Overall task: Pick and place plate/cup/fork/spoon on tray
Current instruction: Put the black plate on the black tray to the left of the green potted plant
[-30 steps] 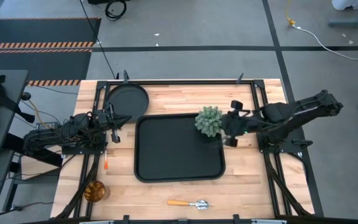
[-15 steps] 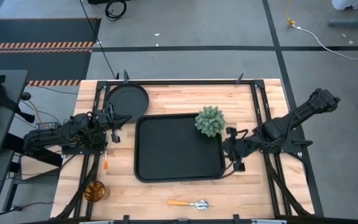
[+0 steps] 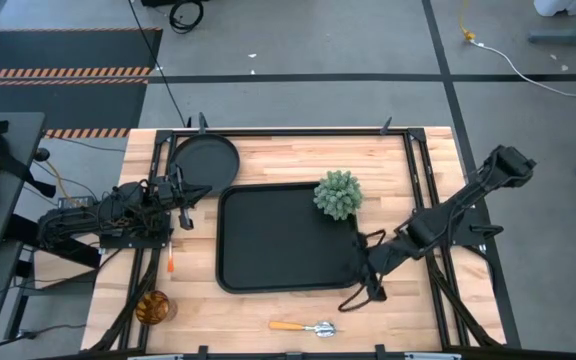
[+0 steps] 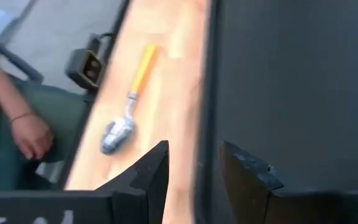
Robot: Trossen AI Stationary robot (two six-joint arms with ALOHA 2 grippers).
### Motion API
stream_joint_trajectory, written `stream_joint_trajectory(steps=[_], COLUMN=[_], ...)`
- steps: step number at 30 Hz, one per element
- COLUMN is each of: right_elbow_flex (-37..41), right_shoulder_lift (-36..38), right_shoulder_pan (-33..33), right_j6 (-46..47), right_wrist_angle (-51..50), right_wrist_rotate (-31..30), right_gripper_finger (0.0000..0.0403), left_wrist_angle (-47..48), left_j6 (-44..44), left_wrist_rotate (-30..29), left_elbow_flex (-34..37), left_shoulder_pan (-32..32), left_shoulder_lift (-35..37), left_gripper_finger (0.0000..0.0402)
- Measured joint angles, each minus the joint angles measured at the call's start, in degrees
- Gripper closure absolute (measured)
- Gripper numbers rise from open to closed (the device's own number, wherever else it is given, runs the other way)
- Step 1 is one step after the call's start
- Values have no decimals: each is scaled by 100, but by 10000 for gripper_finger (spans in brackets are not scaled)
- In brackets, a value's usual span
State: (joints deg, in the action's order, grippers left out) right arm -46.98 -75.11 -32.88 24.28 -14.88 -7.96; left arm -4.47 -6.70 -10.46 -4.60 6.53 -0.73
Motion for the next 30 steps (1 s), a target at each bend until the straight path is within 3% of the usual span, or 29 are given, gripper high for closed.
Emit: stream_joint_trajectory(steps=[5,12,18,30], right_elbow_flex=[-109,-742,-874,-988], right_shoulder_lift=[-674,-1289,-1381,-1344], right_shoulder_pan=[-55,-54,132,1007], right_j6=[-178,-865,-1775,-1950], right_wrist_angle=[1167,1338,1355,1331], right_wrist_rotate=[353,507,413,336], right_gripper_finger=[262,266,266,266], left_wrist_angle=[2,2,0,0], left_j6=[0,0,2,2], left_wrist_rotate=[1,0,2,2], left_elbow_flex=[0,0,0,-1], left_shoulder_pan=[0,0,2,0], left_shoulder_lift=[0,2,0,0], left_gripper_finger=[390,390,390,390])
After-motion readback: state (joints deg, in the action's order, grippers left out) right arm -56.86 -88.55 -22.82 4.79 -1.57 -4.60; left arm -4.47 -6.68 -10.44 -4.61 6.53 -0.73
